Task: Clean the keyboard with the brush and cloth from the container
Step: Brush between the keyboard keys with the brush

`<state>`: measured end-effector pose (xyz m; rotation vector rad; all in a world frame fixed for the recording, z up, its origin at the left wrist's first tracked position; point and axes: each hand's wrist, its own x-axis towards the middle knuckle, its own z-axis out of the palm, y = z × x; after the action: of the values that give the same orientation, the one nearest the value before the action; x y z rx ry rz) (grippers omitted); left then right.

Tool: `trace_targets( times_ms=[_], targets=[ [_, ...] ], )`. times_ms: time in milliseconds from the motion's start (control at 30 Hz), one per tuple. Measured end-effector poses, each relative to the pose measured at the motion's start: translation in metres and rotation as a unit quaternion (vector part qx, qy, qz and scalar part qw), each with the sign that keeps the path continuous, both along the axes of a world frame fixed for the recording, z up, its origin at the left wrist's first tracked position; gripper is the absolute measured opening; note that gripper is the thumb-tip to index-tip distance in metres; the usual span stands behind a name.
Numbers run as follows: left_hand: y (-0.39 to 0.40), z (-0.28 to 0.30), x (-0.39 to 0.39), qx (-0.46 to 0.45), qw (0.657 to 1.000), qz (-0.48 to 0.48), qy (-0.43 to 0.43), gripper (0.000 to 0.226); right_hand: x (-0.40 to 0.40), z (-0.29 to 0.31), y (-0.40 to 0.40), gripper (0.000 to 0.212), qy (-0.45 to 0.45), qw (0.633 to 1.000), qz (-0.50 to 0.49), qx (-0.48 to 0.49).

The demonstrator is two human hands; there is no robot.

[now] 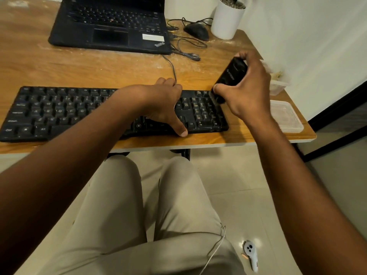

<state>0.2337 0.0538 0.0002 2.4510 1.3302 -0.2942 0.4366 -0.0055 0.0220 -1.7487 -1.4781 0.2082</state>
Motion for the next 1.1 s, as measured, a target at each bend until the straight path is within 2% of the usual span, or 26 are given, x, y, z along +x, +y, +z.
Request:
trace_targets(
  times_ms=[100,367,567,667,900,1100],
  targets=[
    [0.001,0.0,0.0,-0.005,1.0,-0.002,-0.001,0.13,-0.005,-0.009,0.014,0.066,-0.005,1.0,-0.004,-0.006],
    [0.003,-0.002,-0.002,-0.01,1.0,-0.009,-0.009,0.129,0.002,0.0,-0.041,0.062,-0.005,0.995,0.059,-0.084],
    [0.002,-0.001,-0.002,-0.004,1.0,-0.008,-0.005,0.128,-0.023,0.005,-0.001,0.066,0.034,0.998,0.041,-0.016],
    [0.002,-0.001,-0.001,-0.001,1.0,-0.005,-0.002,0.126,-0.036,-0.001,0.014,0.065,0.027,0.999,0.037,-0.022],
    [0.003,-0.003,-0.002,-0.002,1.0,-0.015,-0.003,0.133,-0.029,-0.004,-0.043,0.057,-0.022,0.993,0.075,-0.091],
    [0.003,-0.002,-0.002,0.001,1.0,-0.016,0.002,0.133,-0.038,-0.007,-0.051,0.055,0.033,0.998,0.055,-0.012]
  ],
)
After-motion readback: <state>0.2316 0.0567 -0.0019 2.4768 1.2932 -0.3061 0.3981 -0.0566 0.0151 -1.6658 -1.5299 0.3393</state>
